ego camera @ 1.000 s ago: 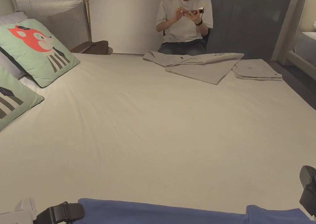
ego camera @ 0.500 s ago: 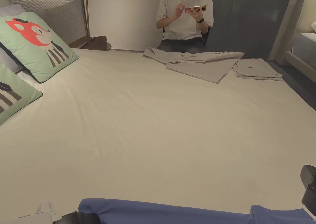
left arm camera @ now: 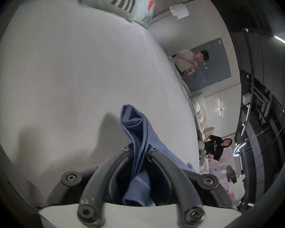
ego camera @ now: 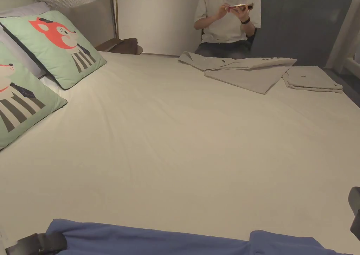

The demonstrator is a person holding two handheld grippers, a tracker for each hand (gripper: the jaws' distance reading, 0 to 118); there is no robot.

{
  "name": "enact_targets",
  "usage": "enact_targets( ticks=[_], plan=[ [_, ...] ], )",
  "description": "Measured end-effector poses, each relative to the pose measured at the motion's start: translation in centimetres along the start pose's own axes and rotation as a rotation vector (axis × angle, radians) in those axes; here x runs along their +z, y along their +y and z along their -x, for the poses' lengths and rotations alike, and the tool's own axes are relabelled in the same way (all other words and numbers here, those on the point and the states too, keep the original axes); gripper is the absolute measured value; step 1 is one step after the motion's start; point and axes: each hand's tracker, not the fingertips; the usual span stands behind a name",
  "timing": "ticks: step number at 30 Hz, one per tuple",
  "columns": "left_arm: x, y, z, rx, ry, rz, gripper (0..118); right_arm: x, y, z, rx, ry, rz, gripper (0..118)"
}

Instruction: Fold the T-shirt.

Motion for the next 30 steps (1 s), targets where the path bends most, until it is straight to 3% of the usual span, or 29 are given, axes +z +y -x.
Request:
enact_targets(
  ticks=[4, 11, 18, 24, 25, 29, 30],
  plan=[
    [-0.3, -1.4, -5.9, -0.13, -0.117, 0.017, 5, -0.2, -0.1, -0.1, -0.001, 0.013, -0.001, 0],
    [-7.5, -5.3, -13.3, -0.409, -0.198, 0.19, 5, 0.8, -0.3, -1.1, -0.021, 0.013, -0.014, 0],
    [-15.7, -13.4, -18.3, -0.581, -0.117, 0.341, 5, 2.6, -0.6, -3.6, -0.054, -0.031, -0.018, 0],
    [-19.9, -18.3, -20.1, -0.687, -0.015, 0.348, 7, 3.6, -1.0, -5.3, -0.089, -0.068, -0.018, 0],
    [-20.1, -18.8, -20.3, -0.697, 0.018, 0.334, 13, 3.7, -1.1, -5.5, -0.092, -0.073, -0.018, 0],
    [-18.8, -17.9, -20.5, -0.554, -0.071, 0.305, 101, 4.0, -1.3, -6.1, -0.102, -0.083, -0.014, 0],
    [-18.0, -17.6, -20.5, -0.533, -0.101, 0.267, 100, 3.9, -1.4, -6.2, -0.106, -0.085, -0.013, 0]
  ],
)
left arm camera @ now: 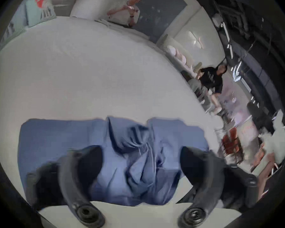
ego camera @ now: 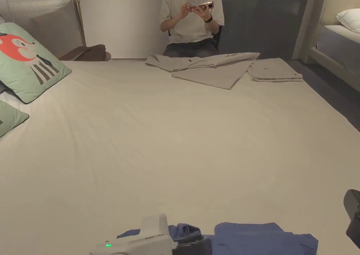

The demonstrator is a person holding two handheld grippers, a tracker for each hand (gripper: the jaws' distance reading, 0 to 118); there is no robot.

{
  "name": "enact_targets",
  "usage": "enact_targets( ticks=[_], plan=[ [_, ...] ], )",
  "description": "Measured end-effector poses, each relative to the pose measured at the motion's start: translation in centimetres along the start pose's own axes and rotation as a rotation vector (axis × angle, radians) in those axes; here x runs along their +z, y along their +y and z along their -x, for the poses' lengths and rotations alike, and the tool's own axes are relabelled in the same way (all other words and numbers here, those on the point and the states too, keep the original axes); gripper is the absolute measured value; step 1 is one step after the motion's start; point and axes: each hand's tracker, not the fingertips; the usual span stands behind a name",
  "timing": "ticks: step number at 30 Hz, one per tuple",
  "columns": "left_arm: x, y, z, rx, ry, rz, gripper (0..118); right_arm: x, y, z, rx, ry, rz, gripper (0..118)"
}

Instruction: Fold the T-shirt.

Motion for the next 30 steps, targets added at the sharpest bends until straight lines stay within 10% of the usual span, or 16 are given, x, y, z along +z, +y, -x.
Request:
enact_targets(
  ticks=[5, 8, 30],
  plan=[
    [4.7, -0.5, 1.6, -0.05, 0.078, -0.318, 69, -0.3, -0.4, -0.2, -0.018, 0.001, 0.012, 0],
    [3.5, -1.1, 1.6, -0.155, 0.336, -0.304, 4, -0.6, -0.7, 0.0, -0.021, 0.011, 0.019, 0],
    [-1.8, -6.5, -4.3, -0.319, -0.027, -0.03, 2, 0.1, -0.7, -1.4, -0.039, -0.015, 0.022, 0]
  ],
)
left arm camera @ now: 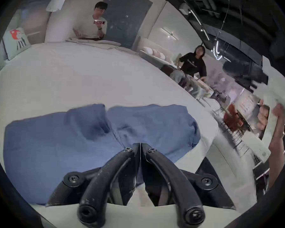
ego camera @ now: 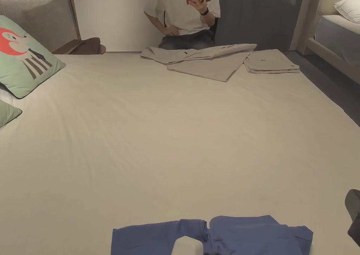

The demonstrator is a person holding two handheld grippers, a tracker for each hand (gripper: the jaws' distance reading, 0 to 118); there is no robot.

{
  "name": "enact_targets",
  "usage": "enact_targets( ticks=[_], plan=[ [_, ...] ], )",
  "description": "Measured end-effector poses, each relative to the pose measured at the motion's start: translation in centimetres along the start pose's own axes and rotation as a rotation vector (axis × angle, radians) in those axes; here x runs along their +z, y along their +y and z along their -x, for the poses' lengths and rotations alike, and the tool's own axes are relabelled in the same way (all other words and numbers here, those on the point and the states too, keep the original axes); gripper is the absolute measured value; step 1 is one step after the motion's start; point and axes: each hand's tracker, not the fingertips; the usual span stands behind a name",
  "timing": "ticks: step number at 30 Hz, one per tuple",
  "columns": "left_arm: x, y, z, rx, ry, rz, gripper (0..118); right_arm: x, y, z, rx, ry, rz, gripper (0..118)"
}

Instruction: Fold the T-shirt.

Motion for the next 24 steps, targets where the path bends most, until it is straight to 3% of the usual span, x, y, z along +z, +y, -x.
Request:
enact_targets(
  ticks=[4, 10, 12, 13, 14, 15, 16, 20, 24],
  plan=[
    [4.2, 1.9, 4.3, 0.189, -0.018, -0.148, 2, -0.1, 0.1, 0.2, 0.007, 0.009, 0.0, 0],
    [10.8, 2.4, 13.3, 0.437, 0.081, -0.235, 4, -0.6, -0.1, 1.0, 0.001, 0.03, 0.004, 0],
    [12.1, 1.7, 16.4, 0.521, 0.078, -0.217, 28, -0.8, -0.3, 1.4, 0.006, 0.039, 0.013, 0],
    [12.3, 1.4, 17.6, 0.553, 0.071, -0.199, 51, -0.9, -0.3, 1.5, 0.007, 0.044, 0.016, 0],
    [12.4, 0.9, 18.9, 0.591, 0.058, -0.151, 81, -0.9, -0.4, 1.7, 0.008, 0.05, 0.018, 0],
    [12.3, 0.5, 19.8, 0.62, 0.035, -0.121, 98, -1.0, -0.4, 1.9, 0.012, 0.052, 0.02, 0],
    [12.2, 0.1, 20.7, 0.652, 0.004, -0.092, 107, -1.0, -0.4, 2.0, 0.015, 0.054, 0.021, 0],
    [10.2, -1.4, 22.6, 0.795, -0.142, -0.032, 107, -0.9, -0.3, 2.4, 0.02, 0.064, 0.022, 0],
    [9.2, -0.7, 23.0, 0.839, -0.175, -0.079, 105, -0.7, 0.0, 2.6, 0.027, 0.064, 0.02, 0]
  ],
)
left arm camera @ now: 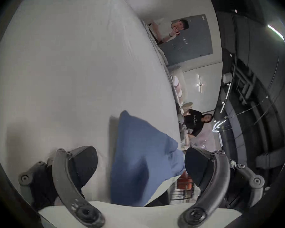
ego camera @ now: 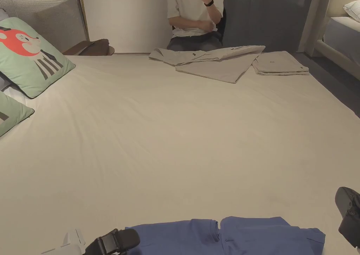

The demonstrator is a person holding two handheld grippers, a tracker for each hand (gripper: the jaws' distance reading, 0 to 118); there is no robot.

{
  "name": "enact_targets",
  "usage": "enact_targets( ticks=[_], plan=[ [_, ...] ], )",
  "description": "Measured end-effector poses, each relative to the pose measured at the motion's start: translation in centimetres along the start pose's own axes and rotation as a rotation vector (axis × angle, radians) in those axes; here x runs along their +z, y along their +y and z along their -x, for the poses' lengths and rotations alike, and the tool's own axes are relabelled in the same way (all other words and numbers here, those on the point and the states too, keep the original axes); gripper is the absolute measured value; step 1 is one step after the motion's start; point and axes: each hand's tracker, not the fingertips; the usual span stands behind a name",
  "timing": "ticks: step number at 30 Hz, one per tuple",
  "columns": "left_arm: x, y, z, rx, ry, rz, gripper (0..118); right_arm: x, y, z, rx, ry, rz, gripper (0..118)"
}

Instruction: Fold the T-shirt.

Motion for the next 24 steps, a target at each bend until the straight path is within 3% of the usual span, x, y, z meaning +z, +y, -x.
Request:
enact_targets(
  ticks=[2, 4, 6, 7, 15, 20, 24],
  plan=[
    [-1.3, 0.0, -0.1, 0.051, -0.067, 0.061, 85, 0.1, 0.1, 0.0, 0.002, -0.002, -0.003, 0],
    [-2.6, -0.3, -0.1, 0.045, 0.032, 0.064, 65, 0.2, 0.2, 0.0, 0.0, -0.005, -0.008, 0],
    [-2.9, -2.1, -2.4, 0.013, 0.092, 0.04, 24, 0.5, 0.4, -0.1, -0.001, -0.009, -0.012, 0],
    [-2.7, -2.0, -2.2, 0.043, 0.11, 0.035, 14, 0.6, 0.4, -0.2, -0.001, -0.011, -0.014, 0],
    [4.7, -0.6, -2.1, 0.151, 0.057, -0.047, 7, 0.9, 0.9, -0.3, -0.004, -0.022, -0.029, 0],
    [11.0, 0.6, -3.5, 0.069, 0.208, -0.167, 7, 0.5, 0.6, 0.0, -0.005, -0.006, -0.027, 0],
    [12.2, 0.9, -5.6, -0.001, 0.157, -0.196, 7, 0.0, 0.3, 0.5, -0.013, 0.018, -0.017, 0]
  ],
)
